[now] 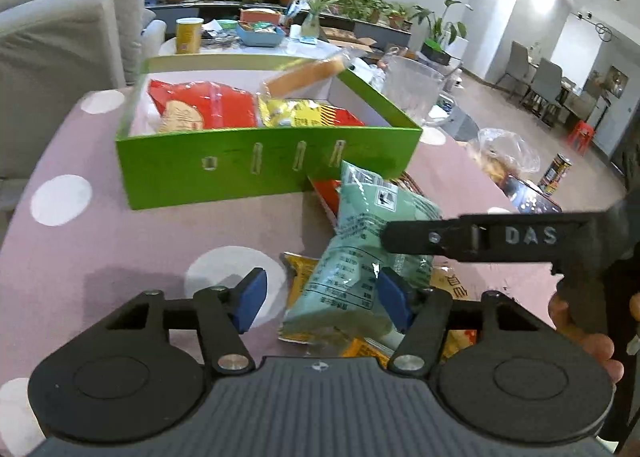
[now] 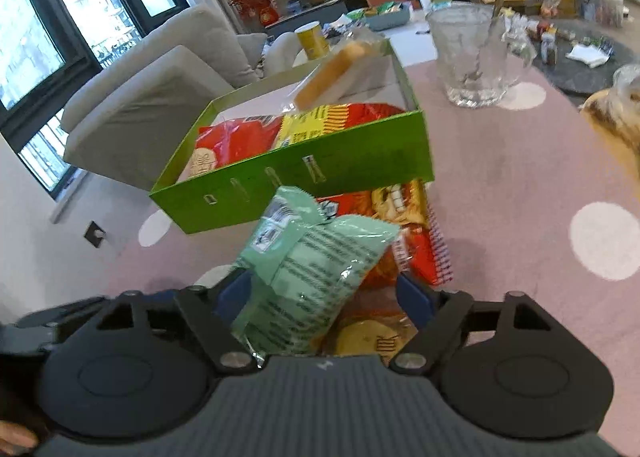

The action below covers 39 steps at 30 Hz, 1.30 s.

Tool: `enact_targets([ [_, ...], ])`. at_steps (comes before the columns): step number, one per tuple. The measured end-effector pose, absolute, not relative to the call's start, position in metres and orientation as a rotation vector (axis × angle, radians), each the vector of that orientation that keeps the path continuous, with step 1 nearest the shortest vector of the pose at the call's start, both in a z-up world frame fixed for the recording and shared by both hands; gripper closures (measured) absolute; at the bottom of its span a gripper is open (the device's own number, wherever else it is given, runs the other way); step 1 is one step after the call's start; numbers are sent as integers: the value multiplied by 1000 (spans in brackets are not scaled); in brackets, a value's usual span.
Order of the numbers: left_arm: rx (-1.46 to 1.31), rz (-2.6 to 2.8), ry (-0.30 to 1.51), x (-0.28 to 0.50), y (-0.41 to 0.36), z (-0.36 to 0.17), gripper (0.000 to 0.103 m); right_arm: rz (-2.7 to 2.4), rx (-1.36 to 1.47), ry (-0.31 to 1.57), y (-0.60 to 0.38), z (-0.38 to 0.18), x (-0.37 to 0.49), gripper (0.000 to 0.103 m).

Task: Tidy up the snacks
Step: 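Lower the left tool onto the mint-green snack bag and grasp it, then lift the mint-green bag with the left gripper and carry it into the green box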

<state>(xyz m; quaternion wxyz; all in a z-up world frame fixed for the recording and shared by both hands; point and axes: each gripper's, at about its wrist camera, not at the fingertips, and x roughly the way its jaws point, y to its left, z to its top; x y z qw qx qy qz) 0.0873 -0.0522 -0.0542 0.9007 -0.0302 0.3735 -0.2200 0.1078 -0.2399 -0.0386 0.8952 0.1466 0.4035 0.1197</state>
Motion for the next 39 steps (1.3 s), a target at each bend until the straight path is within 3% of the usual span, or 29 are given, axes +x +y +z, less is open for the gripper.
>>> enact_targets([
  [3, -66, -507, 797, 86, -57, -58, 49, 283, 311, 835, -235, -38, 115, 39],
  [14, -86, -479, 783, 82, -47, -54, 49, 260, 261, 782, -234, -30, 107, 38],
  [26, -45, -523, 776, 86, -59, -58, 51, 316, 363, 877, -228, -44, 112, 39],
  [31, -17, -533, 741, 76, -62, -46, 56, 323, 310, 827, -217, -27, 106, 47],
  [39, -23, -527, 646, 70, -61, -12, 56, 363, 239, 704, -208, 14, 103, 48],
])
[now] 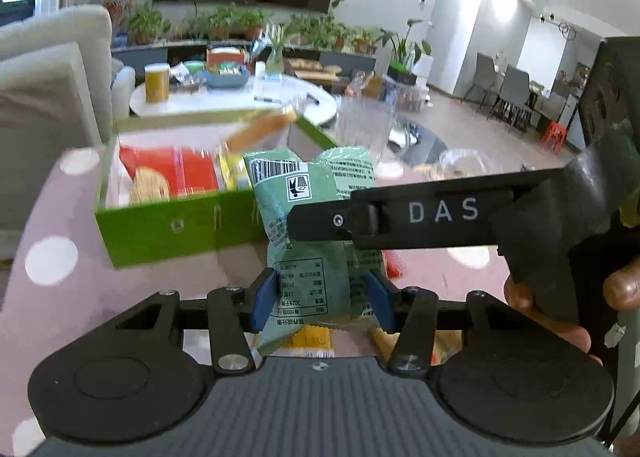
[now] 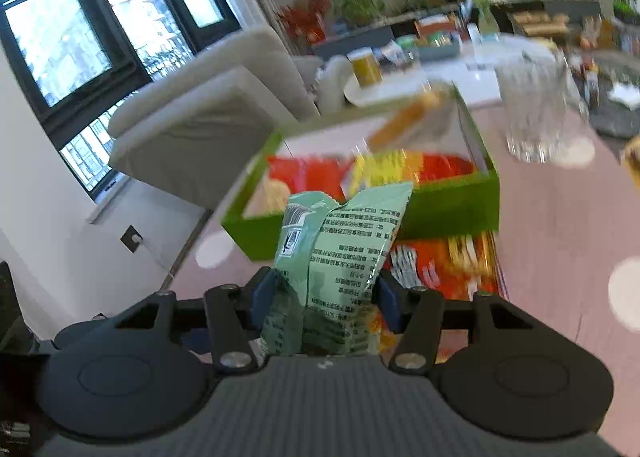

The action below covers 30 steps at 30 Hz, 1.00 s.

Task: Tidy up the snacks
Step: 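Lift the mint-green bag with the left gripper and carry it into the green box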

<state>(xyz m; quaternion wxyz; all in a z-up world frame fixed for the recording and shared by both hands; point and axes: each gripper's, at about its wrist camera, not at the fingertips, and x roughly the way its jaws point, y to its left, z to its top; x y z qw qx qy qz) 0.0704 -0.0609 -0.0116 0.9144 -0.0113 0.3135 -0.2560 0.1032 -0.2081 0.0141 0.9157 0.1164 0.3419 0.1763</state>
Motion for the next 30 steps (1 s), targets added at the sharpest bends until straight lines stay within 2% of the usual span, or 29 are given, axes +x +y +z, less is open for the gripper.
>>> enact_targets([
  [16, -60, -434, 531, 120, -54, 38, 57, 443, 40, 552, -176, 62, 159, 47],
  [30, -163, -360, 610, 233, -35, 10, 58, 475, -70, 599, -155, 36, 241, 47],
])
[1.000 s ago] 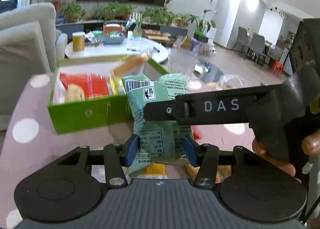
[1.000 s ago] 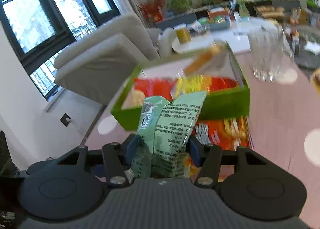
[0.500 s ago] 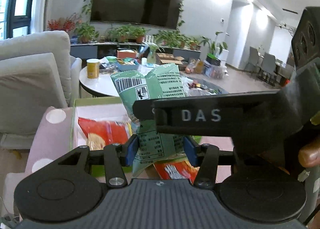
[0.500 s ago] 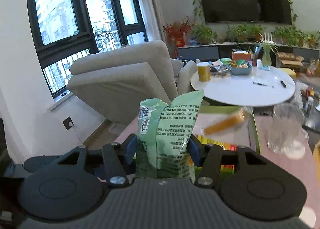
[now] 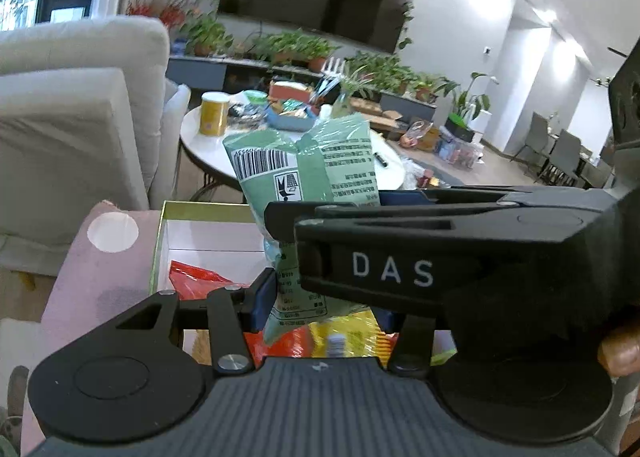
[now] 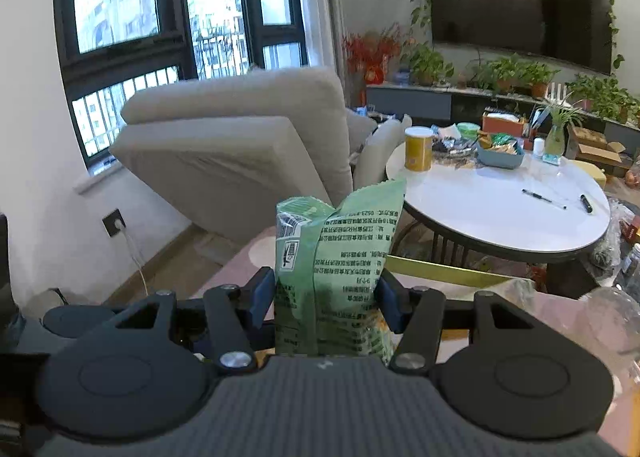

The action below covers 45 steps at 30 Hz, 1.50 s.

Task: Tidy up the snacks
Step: 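Lift the mint-green bag with the left gripper and carry it into the green box, then open the left gripper to release the green bag while the right tool moves to the red snack bag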

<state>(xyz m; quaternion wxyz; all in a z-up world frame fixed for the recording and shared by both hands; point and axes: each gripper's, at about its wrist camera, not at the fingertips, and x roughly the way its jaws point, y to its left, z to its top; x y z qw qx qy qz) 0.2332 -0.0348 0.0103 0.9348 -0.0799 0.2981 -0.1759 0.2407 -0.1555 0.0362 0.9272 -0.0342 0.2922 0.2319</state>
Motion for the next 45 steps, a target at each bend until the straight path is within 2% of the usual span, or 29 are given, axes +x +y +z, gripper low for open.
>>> enact_targets([
  [11, -304, -249, 643, 281, -6, -18, 57, 523, -58, 641, -138, 12, 290, 47],
  [13, -340, -248, 671, 284, 1, -24, 49, 499, -49, 648, -139, 8, 293, 47],
  [15, -339, -238, 678, 284, 6, -26, 45, 482, -24, 657, -143, 6, 291, 47],
  [29, -166, -123, 650, 290, -1, -34, 41, 366, 51, 632, -180, 12, 258, 46],
  [39, -165, -110, 660, 297, -2, -38, 40, 306, 62, 663, -198, -4, 247, 46],
  [45, -183, -97, 646, 275, -2, -27, 42, 297, 73, 663, -216, -3, 217, 44],
])
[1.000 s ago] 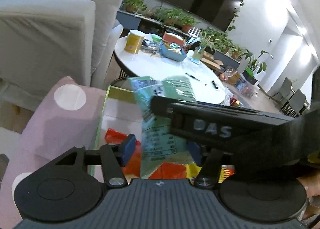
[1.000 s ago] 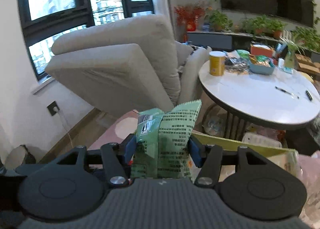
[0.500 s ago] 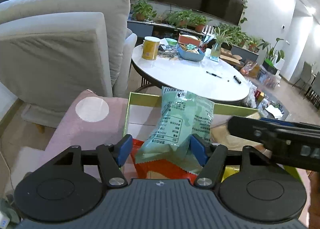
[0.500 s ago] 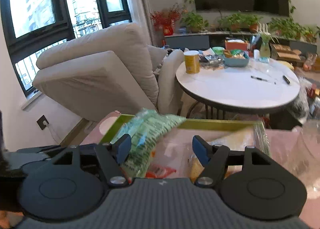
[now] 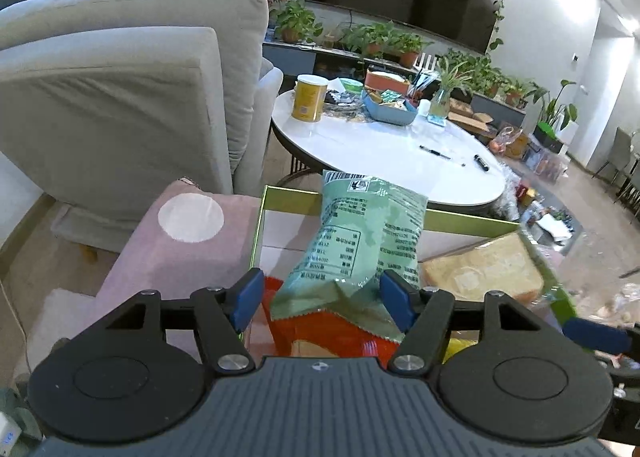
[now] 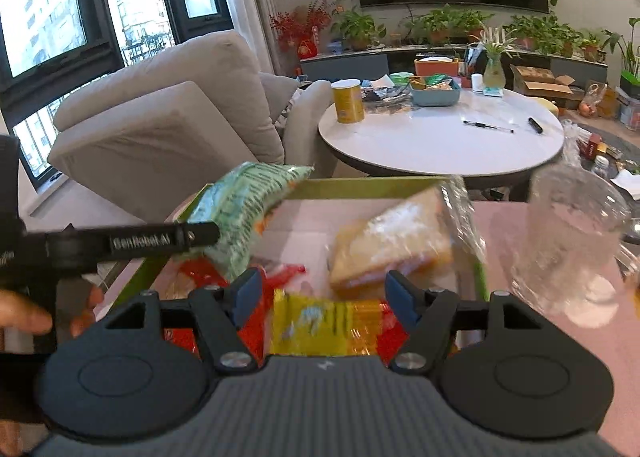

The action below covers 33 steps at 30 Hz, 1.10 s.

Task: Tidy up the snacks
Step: 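Open the left gripper to release the green bag while the right tool moves to the red snack bag, then grasp the red printed snack bag with the right gripper and lift it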

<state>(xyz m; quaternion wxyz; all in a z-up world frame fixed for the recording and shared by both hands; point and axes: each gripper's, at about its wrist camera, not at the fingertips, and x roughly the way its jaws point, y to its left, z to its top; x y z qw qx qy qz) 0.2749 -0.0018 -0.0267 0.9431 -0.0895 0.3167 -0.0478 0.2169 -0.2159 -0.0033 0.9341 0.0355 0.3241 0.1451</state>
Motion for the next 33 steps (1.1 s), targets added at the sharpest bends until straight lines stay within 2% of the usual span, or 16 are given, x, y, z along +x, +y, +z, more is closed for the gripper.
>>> enact_targets([
  [11, -242, -106, 613, 186, 24, -9, 37, 253, 95, 677, -240, -7, 158, 41],
  [20, -179, -228, 643, 125, -4, -9, 35, 184, 169, 744, -257, -27, 135, 41],
  [33, -78, -321, 727, 122, -58, -34, 35, 125, 251, 771, -277, -44, 127, 41],
])
